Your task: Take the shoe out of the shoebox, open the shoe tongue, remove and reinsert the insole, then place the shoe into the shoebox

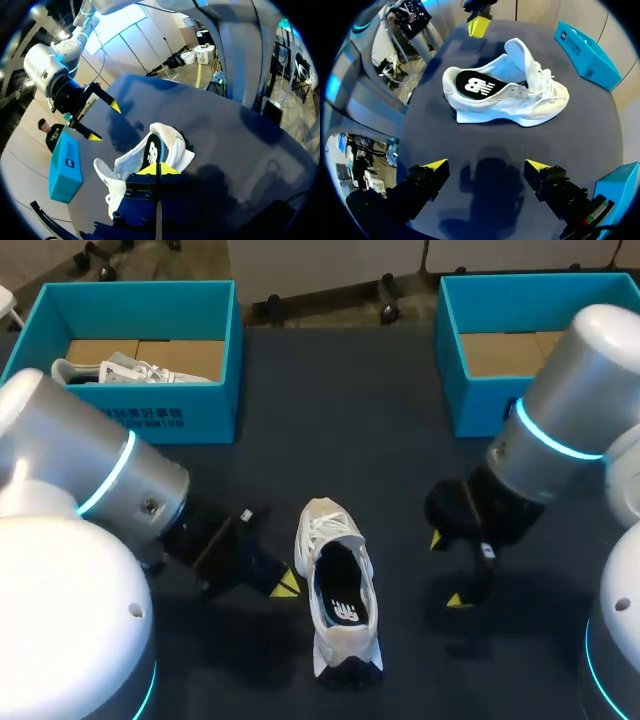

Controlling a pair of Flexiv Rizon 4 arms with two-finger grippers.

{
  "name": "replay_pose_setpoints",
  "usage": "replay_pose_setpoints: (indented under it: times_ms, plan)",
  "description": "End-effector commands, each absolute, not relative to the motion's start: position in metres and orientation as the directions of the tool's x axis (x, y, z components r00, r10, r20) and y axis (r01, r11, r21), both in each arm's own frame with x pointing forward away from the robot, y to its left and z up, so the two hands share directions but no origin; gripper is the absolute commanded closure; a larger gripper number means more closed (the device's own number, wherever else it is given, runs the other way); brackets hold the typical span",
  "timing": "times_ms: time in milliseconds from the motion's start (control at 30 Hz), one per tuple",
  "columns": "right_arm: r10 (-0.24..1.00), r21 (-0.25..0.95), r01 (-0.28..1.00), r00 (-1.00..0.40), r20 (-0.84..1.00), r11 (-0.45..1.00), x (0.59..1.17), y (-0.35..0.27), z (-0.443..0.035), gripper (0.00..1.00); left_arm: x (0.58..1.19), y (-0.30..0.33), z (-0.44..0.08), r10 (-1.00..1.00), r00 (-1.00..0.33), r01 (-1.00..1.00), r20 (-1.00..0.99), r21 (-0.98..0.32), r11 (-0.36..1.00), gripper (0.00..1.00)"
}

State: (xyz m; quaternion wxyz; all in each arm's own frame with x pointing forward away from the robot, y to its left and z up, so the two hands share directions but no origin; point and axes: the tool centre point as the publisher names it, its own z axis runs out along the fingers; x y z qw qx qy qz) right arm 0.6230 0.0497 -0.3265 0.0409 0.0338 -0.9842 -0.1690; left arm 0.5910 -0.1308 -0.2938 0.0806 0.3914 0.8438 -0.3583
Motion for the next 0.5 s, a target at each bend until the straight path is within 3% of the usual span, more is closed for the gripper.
replay_pose_setpoints:
  times_ms: [33, 500]
  plan:
    - [-0.077, 0.389, -0.050, -0.996, 0.054, 0.920, 0.614, 0.026, -0.314, 0.00, 0.596, -0.129, -0.286, 0.708, -0.646, 0.718, -0.286, -0.542, 0.436, 1.00]
    - [-0.069, 0.387, -0.044, -0.996, 0.052, 0.921, 0.615, 0.009, -0.307, 0.00, 0.597, -0.129, -0.285, 0.726, -0.628, 0.728, -0.279, -0.540, 0.423, 1.00]
